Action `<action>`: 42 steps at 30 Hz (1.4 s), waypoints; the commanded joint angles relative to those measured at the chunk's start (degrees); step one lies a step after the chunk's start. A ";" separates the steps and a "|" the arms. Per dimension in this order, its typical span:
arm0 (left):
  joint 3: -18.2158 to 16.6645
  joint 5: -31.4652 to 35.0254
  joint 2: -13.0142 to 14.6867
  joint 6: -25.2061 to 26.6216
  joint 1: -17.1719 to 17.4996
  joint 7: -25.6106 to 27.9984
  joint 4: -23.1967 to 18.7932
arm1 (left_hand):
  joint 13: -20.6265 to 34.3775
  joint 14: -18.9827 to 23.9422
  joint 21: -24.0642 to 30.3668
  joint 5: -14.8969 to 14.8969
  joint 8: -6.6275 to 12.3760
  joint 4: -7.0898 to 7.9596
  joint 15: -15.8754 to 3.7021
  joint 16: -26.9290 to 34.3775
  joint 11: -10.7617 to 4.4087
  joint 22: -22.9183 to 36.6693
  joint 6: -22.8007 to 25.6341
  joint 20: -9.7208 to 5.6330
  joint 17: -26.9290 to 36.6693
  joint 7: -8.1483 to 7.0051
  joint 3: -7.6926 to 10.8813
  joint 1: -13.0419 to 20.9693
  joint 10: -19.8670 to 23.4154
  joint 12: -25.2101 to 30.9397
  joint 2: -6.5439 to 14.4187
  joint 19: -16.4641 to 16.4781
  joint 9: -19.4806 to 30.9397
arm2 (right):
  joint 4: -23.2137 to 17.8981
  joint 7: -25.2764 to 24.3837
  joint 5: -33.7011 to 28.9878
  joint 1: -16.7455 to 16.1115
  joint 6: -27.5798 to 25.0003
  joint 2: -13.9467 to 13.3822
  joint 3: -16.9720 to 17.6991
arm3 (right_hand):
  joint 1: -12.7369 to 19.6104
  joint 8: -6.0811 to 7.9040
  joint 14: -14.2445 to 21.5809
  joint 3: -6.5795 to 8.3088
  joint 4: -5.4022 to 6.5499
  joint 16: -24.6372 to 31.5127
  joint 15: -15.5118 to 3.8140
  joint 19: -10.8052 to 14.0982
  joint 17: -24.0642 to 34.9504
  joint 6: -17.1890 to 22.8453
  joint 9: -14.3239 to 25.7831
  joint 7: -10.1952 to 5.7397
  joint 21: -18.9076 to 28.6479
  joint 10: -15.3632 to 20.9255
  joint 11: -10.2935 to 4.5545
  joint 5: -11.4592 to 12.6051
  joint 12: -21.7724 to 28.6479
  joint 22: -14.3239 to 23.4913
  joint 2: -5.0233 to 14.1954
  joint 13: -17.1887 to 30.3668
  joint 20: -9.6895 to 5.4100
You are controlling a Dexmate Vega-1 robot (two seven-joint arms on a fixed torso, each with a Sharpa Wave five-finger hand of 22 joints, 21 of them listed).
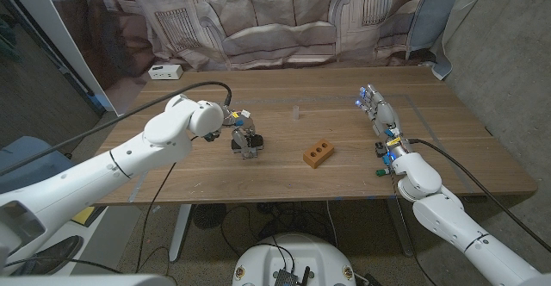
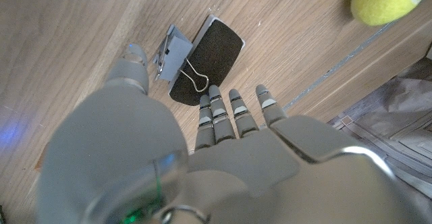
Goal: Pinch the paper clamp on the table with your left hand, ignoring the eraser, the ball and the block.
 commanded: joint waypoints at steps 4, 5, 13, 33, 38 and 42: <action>-0.75 0.35 -0.04 0.79 1.27 1.38 -0.25 | 0.37 0.75 0.32 -0.34 0.34 -0.32 -0.40 0.03 -0.94 0.30 1.13 0.16 0.21 -0.33 0.80 1.61 1.09 0.27 1.25 0.60 0.35 | -0.17 0.16 0.15 0.04 -0.68 -0.27 -0.13 | 0.52 -0.08 0.33 -0.16 -0.23 0.06 0.14 -0.10 0.29 0.57 0.20 0.16 0.41 0.24 0.27 0.08 -0.02 0.11 -0.20 0.11 0.11; -0.75 0.39 -0.05 0.89 1.28 1.30 -0.27 | 0.40 0.84 0.35 -0.39 0.36 -0.35 -0.49 0.05 -1.02 0.30 1.21 0.13 0.21 -0.37 0.85 1.74 1.22 0.33 1.35 0.69 0.36 | -0.17 0.17 0.18 0.05 -0.70 -0.27 -0.13 | 0.52 -0.08 0.35 -0.17 -0.23 0.07 0.14 -0.09 0.29 0.57 0.20 0.18 0.41 0.24 0.34 0.08 -0.02 0.11 -0.20 0.11 0.14; -0.89 0.45 -0.09 1.22 1.43 1.49 -0.29 | 0.65 1.49 0.56 -0.81 0.70 -0.56 -0.88 0.17 -1.44 0.30 2.47 0.11 0.17 -0.48 1.24 2.81 2.62 0.94 2.02 1.41 0.39 | -0.19 0.14 0.05 0.13 -0.73 -0.32 -0.18 | 0.52 -0.10 0.37 -0.19 -0.22 0.07 0.12 -0.10 0.30 0.56 0.20 0.07 0.42 0.30 0.30 0.08 -0.01 0.11 -0.18 0.11 0.08; -0.25 -0.77 -0.61 1.23 0.63 0.70 0.60 | 1.54 7.92 1.15 -2.23 1.99 -0.63 -3.23 1.17 -3.86 0.34 8.74 -0.45 0.11 -2.12 1.35 4.90 8.38 3.13 2.81 4.78 0.50 | 0.11 0.21 0.39 0.26 -0.75 -0.18 -0.16 | 0.52 -0.10 0.38 -0.26 -0.21 0.06 0.16 -0.22 0.30 0.57 0.20 0.03 0.40 0.37 0.31 0.08 -0.01 0.11 -0.19 0.11 0.19; -0.20 -0.80 -0.67 1.57 0.69 1.01 0.58 | 1.69 8.28 1.16 -2.28 2.13 -0.69 -3.40 1.06 -4.00 0.34 9.79 -0.33 0.09 -2.17 1.48 5.46 9.17 3.34 3.13 5.20 0.52 | 0.17 0.19 0.42 0.18 -0.62 -0.11 -0.16 | 0.53 -0.11 0.38 -0.27 -0.21 0.05 0.17 -0.23 0.30 0.56 0.20 0.00 0.40 0.40 0.29 0.08 0.00 0.11 -0.19 0.12 0.21; -0.58 -1.50 -0.64 1.90 1.02 1.81 0.46 | 1.83 9.16 1.31 -2.32 2.28 -0.83 -3.99 1.14 -4.19 0.35 10.81 -0.36 0.08 -2.27 1.69 6.19 10.29 3.67 3.49 5.97 0.55 | 0.14 0.11 0.35 0.09 -0.55 -0.11 -0.15 | 0.54 -0.12 0.39 -0.28 -0.21 0.06 0.19 -0.22 0.30 0.54 0.21 0.03 0.41 0.34 0.30 0.08 -0.03 0.11 -0.19 0.12 0.25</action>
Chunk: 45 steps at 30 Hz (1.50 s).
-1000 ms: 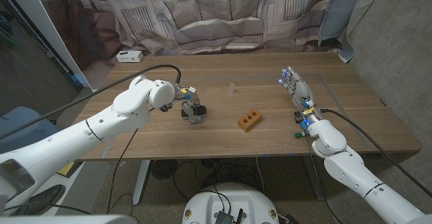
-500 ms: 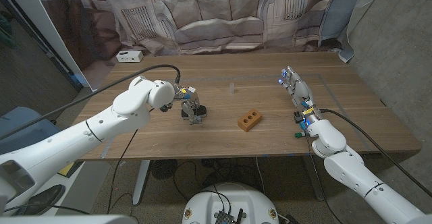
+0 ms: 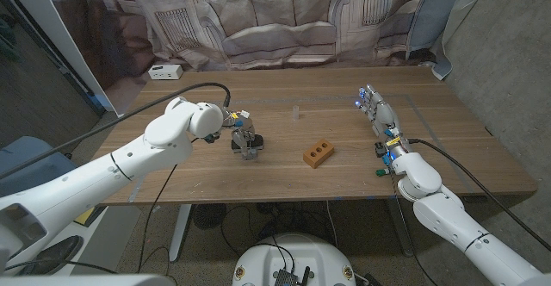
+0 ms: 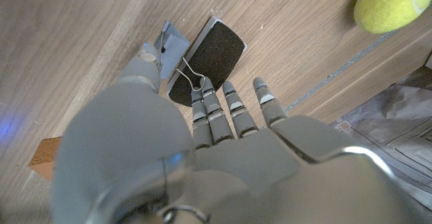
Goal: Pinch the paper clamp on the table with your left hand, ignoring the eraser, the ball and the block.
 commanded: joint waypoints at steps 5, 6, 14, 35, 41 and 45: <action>-0.84 -1.50 -0.13 1.98 1.10 2.79 -0.34 | 0.24 2.46 0.68 -0.07 0.89 -0.37 -0.87 0.41 -0.23 0.35 3.07 -0.09 0.07 0.14 0.94 2.28 2.88 0.98 0.98 2.20 0.31 | 0.23 -0.06 0.02 -0.30 0.36 0.17 -0.05 | 0.54 -0.11 0.36 -0.04 0.04 0.04 0.11 -0.24 0.30 0.56 0.21 0.04 0.41 0.37 0.27 0.08 -0.02 0.11 -0.18 0.12 0.23; -1.00 -1.74 -0.06 2.11 1.25 3.13 -0.43 | 0.22 2.86 0.65 -0.09 0.87 -0.37 -0.91 0.46 0.78 0.35 3.30 0.00 0.07 0.18 0.96 2.45 2.90 0.92 1.08 2.31 0.32 | 0.18 -0.19 0.12 -0.39 0.33 0.26 -0.02 | 0.54 -0.11 0.39 -0.05 0.04 0.06 0.17 -0.24 0.30 0.55 0.21 0.04 0.41 0.38 0.25 0.08 -0.02 0.11 -0.18 0.12 0.24; -1.27 -2.28 0.67 2.71 1.40 4.04 -1.30 | 0.15 3.82 0.79 -0.07 1.08 -0.42 -1.02 0.47 1.10 0.37 4.58 0.15 0.04 0.17 1.10 3.05 3.61 0.96 1.39 3.14 0.35 | 0.15 -0.42 -0.03 -0.73 0.84 0.41 0.11 | 0.54 -0.11 0.39 -0.07 0.04 0.05 0.21 -0.25 0.31 0.56 0.21 0.04 0.41 0.33 0.26 0.08 -0.05 0.11 -0.17 0.12 0.24; -2.18 -3.33 1.94 4.82 2.40 6.12 -3.61 | 0.03 5.26 0.87 0.00 1.15 -0.18 -1.34 0.46 1.31 0.39 6.01 0.26 0.03 0.24 0.84 3.14 5.03 1.11 1.35 4.15 0.37 | -0.18 -0.02 0.02 -0.97 1.19 0.09 0.45 | 0.56 -0.11 0.37 -0.13 0.05 0.03 0.19 -0.28 0.31 0.57 0.21 0.11 0.43 0.39 0.31 0.08 -0.05 0.12 -0.16 0.13 0.28; -2.72 -3.56 2.07 5.78 2.63 6.96 -4.41 | 0.01 5.71 0.96 0.02 1.13 -0.09 -1.21 0.50 1.23 0.40 6.28 0.33 0.05 0.20 0.77 3.09 5.44 1.17 1.40 4.59 0.38 | 0.57 0.69 0.23 -0.47 1.89 0.22 0.49 | 0.58 -0.10 0.36 -0.13 0.05 0.03 0.18 -0.28 0.31 0.60 0.21 0.10 0.43 0.41 0.29 0.09 -0.04 0.12 -0.14 0.13 0.27; -2.38 -4.01 1.98 5.14 1.19 5.65 -4.29 | 0.01 5.91 0.95 0.03 1.11 -0.08 -1.34 0.45 1.07 0.40 6.48 0.31 0.03 0.16 0.68 3.07 5.69 1.19 1.31 4.74 0.39 | 1.15 0.92 0.61 -0.20 2.43 0.58 0.62 | 0.59 -0.11 0.35 -0.13 0.05 0.02 0.18 -0.28 0.31 0.60 0.21 0.10 0.44 0.40 0.29 0.09 -0.05 0.11 -0.13 0.13 0.27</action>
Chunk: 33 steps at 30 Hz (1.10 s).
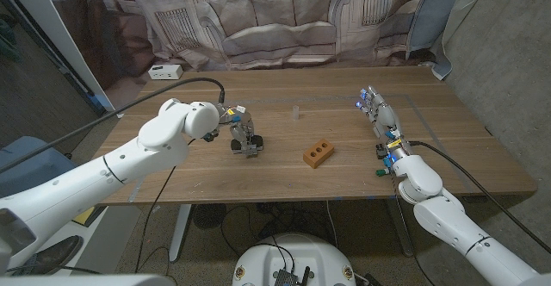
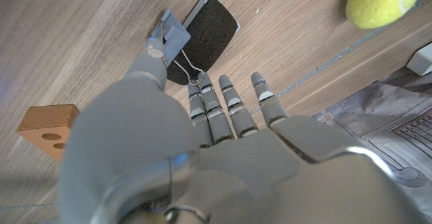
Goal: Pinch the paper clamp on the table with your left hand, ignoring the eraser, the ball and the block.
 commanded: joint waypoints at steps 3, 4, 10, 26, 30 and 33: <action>-0.24 -0.75 0.42 0.11 -1.63 -0.88 -1.28 | 0.26 0.28 0.45 0.05 0.17 0.23 -1.23 0.20 -0.14 0.12 1.00 -0.50 -0.04 0.09 -0.19 0.03 0.77 0.28 -0.54 0.57 0.15 | 1.55 1.06 0.58 0.86 1.49 0.49 0.24 | 0.59 -0.10 0.39 -0.14 0.05 0.04 0.23 -0.07 0.31 0.60 0.21 0.07 0.44 0.43 0.32 0.09 -0.04 0.12 -0.13 0.13 0.05; -0.28 -0.66 0.52 0.12 -1.78 -1.03 -1.47 | 0.26 0.25 0.44 0.05 0.14 0.27 -1.19 0.16 -0.18 0.12 0.99 -0.52 -0.05 0.13 -0.23 -0.04 0.80 0.27 -0.57 0.58 0.15 | 1.62 1.06 0.66 0.93 1.56 0.58 0.26 | 0.59 -0.10 0.40 -0.15 0.05 0.04 0.23 -0.07 0.31 0.61 0.21 0.10 0.44 0.40 0.35 0.08 -0.05 0.12 -0.13 0.13 0.04; -0.81 0.57 1.23 0.82 -2.22 -1.60 -3.11 | 0.23 0.34 0.48 0.03 0.06 0.44 -1.13 0.07 -0.12 0.12 1.05 -0.55 -0.06 0.14 -0.43 -0.39 0.80 0.17 -0.70 0.85 0.16 | 2.32 1.29 0.49 1.48 2.10 0.84 0.22 | 0.61 -0.10 0.38 -0.15 0.05 0.03 0.21 -0.06 0.31 0.63 0.21 0.10 0.45 0.42 0.33 0.09 -0.05 0.12 -0.11 0.13 0.06; -2.60 2.55 1.39 0.40 -2.83 -1.58 -4.75 | 0.16 0.83 0.35 0.08 -0.31 0.60 -0.64 -0.07 -0.08 0.14 0.96 -0.31 -0.06 -0.05 -0.71 -0.73 0.52 -0.26 -0.78 1.08 0.17 | 3.31 1.47 0.59 1.89 2.74 1.20 0.24 | 0.66 -0.10 0.42 -0.16 0.03 0.03 0.17 -0.06 0.30 0.65 0.21 0.13 0.46 0.47 0.31 0.10 -0.05 0.11 -0.08 0.13 0.04; -3.30 3.13 0.83 1.28 -1.83 0.32 -5.08 | 0.14 1.12 0.32 0.18 -0.42 0.35 -0.45 -0.11 -0.10 0.14 1.12 -0.17 -0.05 -0.25 -0.50 -0.20 0.82 -0.30 -0.50 1.31 0.18 | 3.31 1.28 0.85 1.65 2.76 1.39 0.30 | 0.67 -0.09 0.44 -0.17 0.03 0.04 0.17 -0.05 0.30 0.66 0.21 0.13 0.46 0.48 0.27 0.10 -0.05 0.11 -0.07 0.13 0.05; -3.72 2.94 0.44 1.83 -1.38 0.99 -5.17 | 0.10 2.13 0.87 0.25 -0.40 0.16 -0.56 0.11 -0.42 0.21 1.78 -0.36 0.04 -0.52 -0.28 0.41 1.62 -0.21 -0.10 3.00 0.19 | 3.35 1.19 0.83 1.53 2.68 1.38 0.30 | 0.67 -0.09 0.41 -0.17 0.04 0.03 0.15 -0.06 0.30 0.66 0.21 0.13 0.46 0.47 0.26 0.10 -0.05 0.11 -0.07 0.13 0.02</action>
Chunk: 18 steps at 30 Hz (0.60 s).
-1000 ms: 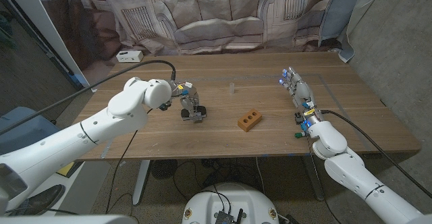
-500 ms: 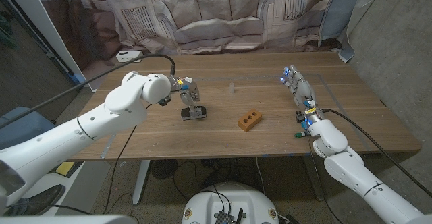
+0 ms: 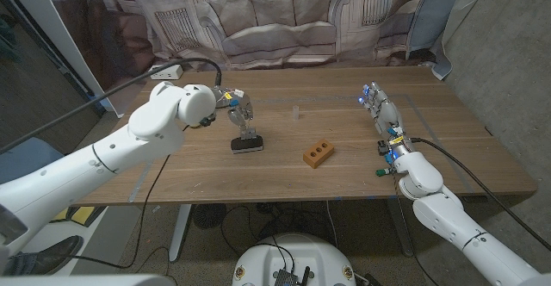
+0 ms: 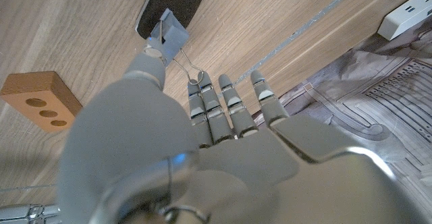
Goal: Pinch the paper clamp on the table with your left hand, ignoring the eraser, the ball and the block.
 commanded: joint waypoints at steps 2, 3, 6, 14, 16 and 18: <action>-1.90 0.81 -1.13 1.43 1.52 3.21 -0.96 | -0.02 1.66 0.93 0.30 -0.15 -0.56 -0.44 0.09 -0.25 0.26 1.15 0.17 0.14 -0.43 0.38 1.34 1.61 0.30 0.39 2.42 0.20 | 0.45 -0.21 0.24 -0.23 0.21 0.25 0.10 | 0.67 -0.09 0.42 -0.18 0.04 0.03 0.16 -0.06 0.30 0.67 0.20 0.14 0.18 0.42 0.23 0.10 -0.03 0.11 -0.06 0.13 0.04; -2.04 0.70 -1.25 1.65 1.69 3.52 -0.97 | -0.04 1.80 0.94 0.30 -0.09 -0.60 -0.39 0.10 -0.50 0.28 1.44 0.28 0.15 -0.42 0.40 1.47 1.90 0.36 0.42 2.51 0.21 | 0.32 -0.37 0.39 -0.29 0.02 0.30 0.14 | 0.67 -0.09 0.45 -0.18 0.04 0.04 0.17 -0.07 0.30 0.67 0.20 0.13 0.17 0.42 0.22 0.10 -0.03 0.11 -0.06 0.13 0.05; -2.52 -0.05 -1.38 1.86 2.09 4.42 -0.87 | -0.11 2.39 0.98 0.32 0.22 -0.70 -0.45 0.20 -0.70 0.33 2.64 0.42 0.17 -0.18 0.53 1.93 2.92 0.57 0.62 2.82 0.22 | 0.25 -0.38 0.48 -0.31 -0.19 0.25 0.13 | 0.67 -0.09 0.48 -0.19 0.04 0.05 0.14 -0.05 0.31 0.69 0.20 0.11 0.18 0.44 0.22 0.10 -0.03 0.11 -0.07 0.13 0.09; -3.04 -1.75 -1.67 2.26 2.68 6.76 -0.71 | -0.30 3.80 1.00 0.42 0.79 -1.07 -0.88 0.38 -0.67 0.40 5.21 0.51 0.21 -0.05 1.12 3.53 5.19 0.97 1.23 3.43 0.23 | 0.42 0.16 0.46 0.22 -0.71 -0.03 -0.19 | 0.69 -0.09 0.47 -0.20 0.04 0.04 0.17 -0.08 0.30 0.71 0.20 0.12 0.17 0.44 0.17 0.10 -0.03 0.11 -0.05 0.13 0.10; -2.85 -2.08 -1.72 2.12 2.48 6.98 -0.58 | -0.37 4.19 0.98 0.42 0.75 -1.16 -1.05 0.34 -0.85 0.41 5.53 0.54 0.15 0.06 1.28 3.96 5.74 1.00 1.27 3.59 0.23 | 0.41 0.20 0.48 0.29 -0.80 -0.06 -0.23 | 0.69 -0.08 0.47 -0.21 0.04 0.04 0.16 -0.07 0.31 0.73 0.20 0.11 0.18 0.45 0.19 0.10 -0.03 0.11 -0.05 0.13 0.12; -2.68 -2.45 -1.85 2.03 2.31 7.23 -0.44 | -0.41 4.35 0.97 0.46 0.91 -1.27 -1.23 0.25 -0.79 0.41 6.21 0.55 0.10 0.02 1.49 4.42 5.89 0.94 1.37 3.69 0.24 | 0.36 0.20 0.71 0.33 -0.93 -0.02 -0.22 | 0.68 -0.07 0.49 -0.22 0.04 0.05 0.14 -0.09 0.31 0.74 0.20 0.13 0.17 0.47 0.21 0.10 -0.03 0.11 -0.06 0.13 0.12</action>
